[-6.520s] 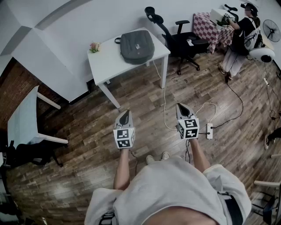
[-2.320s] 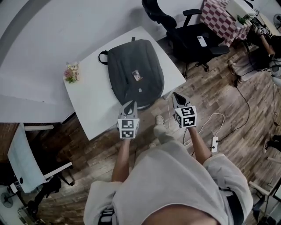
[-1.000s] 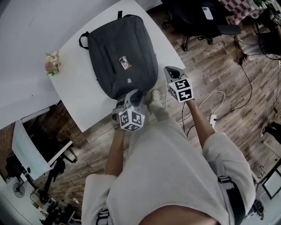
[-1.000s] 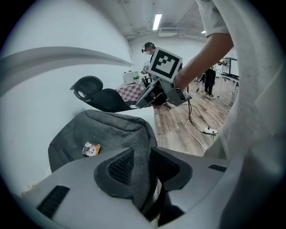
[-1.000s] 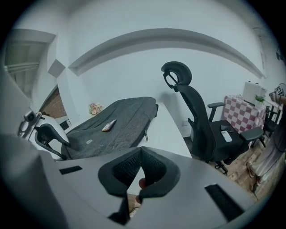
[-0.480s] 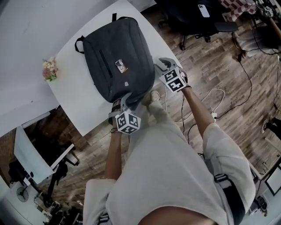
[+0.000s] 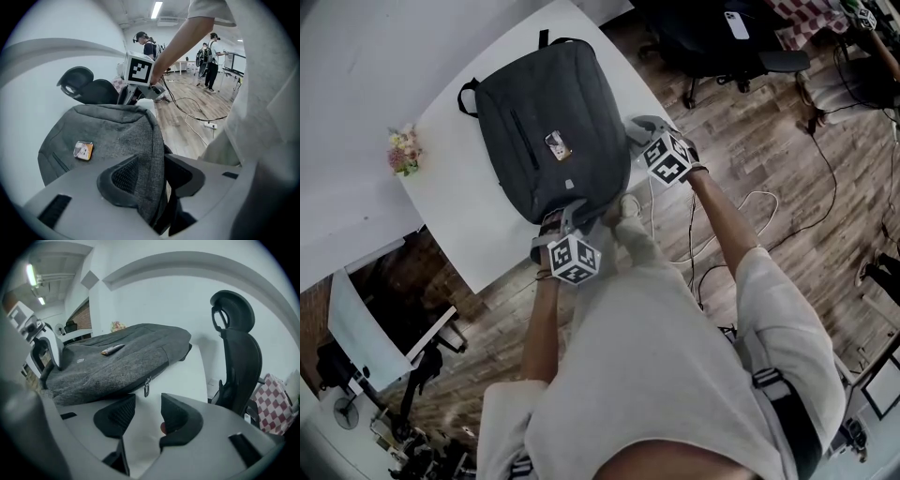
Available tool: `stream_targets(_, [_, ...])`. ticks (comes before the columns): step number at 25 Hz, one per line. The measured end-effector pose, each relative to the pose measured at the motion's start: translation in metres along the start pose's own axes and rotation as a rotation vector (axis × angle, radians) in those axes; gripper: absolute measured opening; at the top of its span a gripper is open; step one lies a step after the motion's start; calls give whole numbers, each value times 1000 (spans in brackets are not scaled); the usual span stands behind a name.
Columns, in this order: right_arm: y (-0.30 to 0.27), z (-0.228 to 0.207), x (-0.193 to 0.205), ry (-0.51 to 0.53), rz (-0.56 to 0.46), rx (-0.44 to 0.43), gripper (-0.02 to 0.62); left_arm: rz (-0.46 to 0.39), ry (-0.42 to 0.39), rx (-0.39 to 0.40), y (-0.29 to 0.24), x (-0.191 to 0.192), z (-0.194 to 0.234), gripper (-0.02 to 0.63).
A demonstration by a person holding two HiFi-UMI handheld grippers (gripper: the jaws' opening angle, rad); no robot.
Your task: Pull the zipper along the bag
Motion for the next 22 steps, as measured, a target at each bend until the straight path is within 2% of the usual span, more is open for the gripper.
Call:
stream_targets(5, [-9,-2,-5,43,17,-16,182,-12,3,20,0,0,0,169])
stream_targets(12, [-15,0,-12,139,29,-6,112,-11,3,22,1,0,1,167])
stream_targets(16, [-15,-4,-18,194,34,19,44,-8,-3,28,-1,0,2,167])
stream_targets(22, [-12,-1,-19,258,81,22,23,-5,5,31,-1,1,1,167])
Point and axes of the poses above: the fingertips, and each gripper's own axes: y backward along the fingers, z to its left, x out of its underside, the point moved 7 cm from there along y, backward along the fingers, and after that the axes turned 11 degrees about -x, right-handed, at the moved point
